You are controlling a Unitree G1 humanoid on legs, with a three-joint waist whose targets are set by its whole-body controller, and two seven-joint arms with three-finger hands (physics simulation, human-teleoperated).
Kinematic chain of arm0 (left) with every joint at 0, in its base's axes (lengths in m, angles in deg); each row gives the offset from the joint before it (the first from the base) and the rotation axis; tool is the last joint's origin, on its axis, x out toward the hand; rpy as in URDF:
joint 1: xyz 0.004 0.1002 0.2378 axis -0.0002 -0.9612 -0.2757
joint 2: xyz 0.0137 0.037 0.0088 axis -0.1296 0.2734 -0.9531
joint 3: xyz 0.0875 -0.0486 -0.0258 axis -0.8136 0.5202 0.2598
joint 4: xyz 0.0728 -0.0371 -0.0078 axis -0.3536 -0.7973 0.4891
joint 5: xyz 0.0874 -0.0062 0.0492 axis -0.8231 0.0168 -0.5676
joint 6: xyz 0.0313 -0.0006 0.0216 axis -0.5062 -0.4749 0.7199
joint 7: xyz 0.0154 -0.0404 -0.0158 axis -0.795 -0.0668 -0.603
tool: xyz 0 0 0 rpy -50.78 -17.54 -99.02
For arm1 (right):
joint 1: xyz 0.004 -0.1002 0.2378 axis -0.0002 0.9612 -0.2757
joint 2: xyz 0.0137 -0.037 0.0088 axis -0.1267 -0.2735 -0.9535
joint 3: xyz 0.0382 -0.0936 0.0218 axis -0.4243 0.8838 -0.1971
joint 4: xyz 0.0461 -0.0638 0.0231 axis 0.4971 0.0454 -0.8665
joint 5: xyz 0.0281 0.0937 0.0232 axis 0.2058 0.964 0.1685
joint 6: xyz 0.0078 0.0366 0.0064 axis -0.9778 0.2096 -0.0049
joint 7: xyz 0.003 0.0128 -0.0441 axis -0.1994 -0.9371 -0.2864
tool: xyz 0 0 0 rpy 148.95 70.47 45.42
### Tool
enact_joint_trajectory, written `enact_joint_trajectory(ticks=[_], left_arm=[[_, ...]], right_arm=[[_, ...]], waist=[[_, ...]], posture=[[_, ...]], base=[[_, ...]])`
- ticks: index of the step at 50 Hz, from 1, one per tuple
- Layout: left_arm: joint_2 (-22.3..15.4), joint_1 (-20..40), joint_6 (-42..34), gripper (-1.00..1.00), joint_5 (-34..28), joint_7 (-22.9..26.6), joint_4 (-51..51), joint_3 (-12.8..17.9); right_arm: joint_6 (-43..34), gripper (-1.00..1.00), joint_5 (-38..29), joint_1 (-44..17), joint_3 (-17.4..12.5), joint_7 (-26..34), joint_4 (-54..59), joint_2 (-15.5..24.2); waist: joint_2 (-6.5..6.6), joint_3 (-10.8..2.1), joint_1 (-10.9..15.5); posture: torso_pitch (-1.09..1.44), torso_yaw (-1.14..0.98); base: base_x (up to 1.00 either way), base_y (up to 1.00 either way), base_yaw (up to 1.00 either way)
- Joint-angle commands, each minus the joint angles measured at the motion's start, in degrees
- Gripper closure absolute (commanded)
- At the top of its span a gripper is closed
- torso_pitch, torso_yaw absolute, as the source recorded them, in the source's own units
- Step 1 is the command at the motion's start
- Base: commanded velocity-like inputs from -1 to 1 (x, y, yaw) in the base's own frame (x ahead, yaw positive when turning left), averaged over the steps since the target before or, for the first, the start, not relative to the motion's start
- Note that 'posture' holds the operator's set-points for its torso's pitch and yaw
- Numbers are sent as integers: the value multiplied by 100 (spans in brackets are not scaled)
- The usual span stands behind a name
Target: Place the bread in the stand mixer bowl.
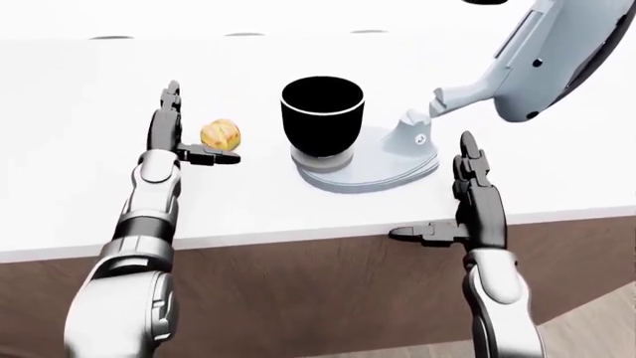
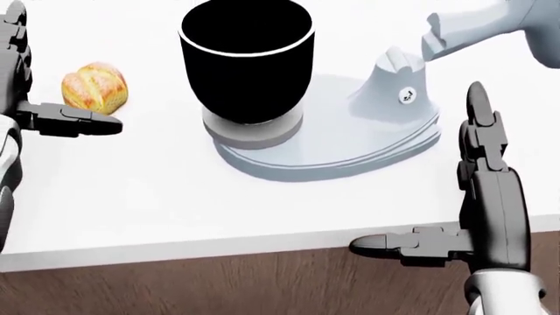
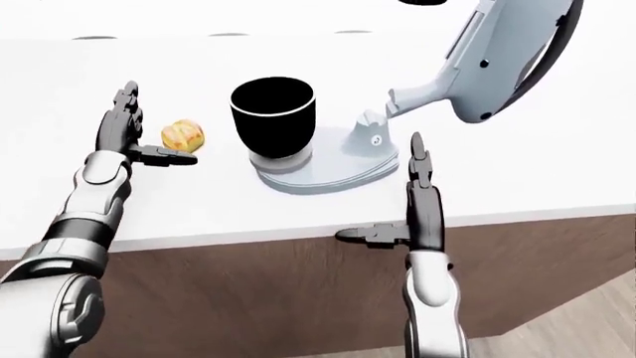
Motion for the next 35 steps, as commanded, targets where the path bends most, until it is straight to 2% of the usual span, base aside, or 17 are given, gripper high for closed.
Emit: enact_joint_trajectory(ticks=[1,14,35], left_arm=[[-84,270,226,-100,9,-26,137,41],[105,385,257,-100,-171,46,-334,-46],[99,836,154,-100,-612,32,-792,-18]], right_arm=[[168,-98,-2,-100,-14,-25,-185,27],[217,-98,25,-94,-21,-22,-128,29],[433,-98,32,-58,25,-72,65,4]], waist=[[26,-141,2],[17,-133,2],[-13,-146,10]], posture=[[0,0],[0,0],[0,0]], base=[[0,0,0],[0,0,0],[0,0,0]])
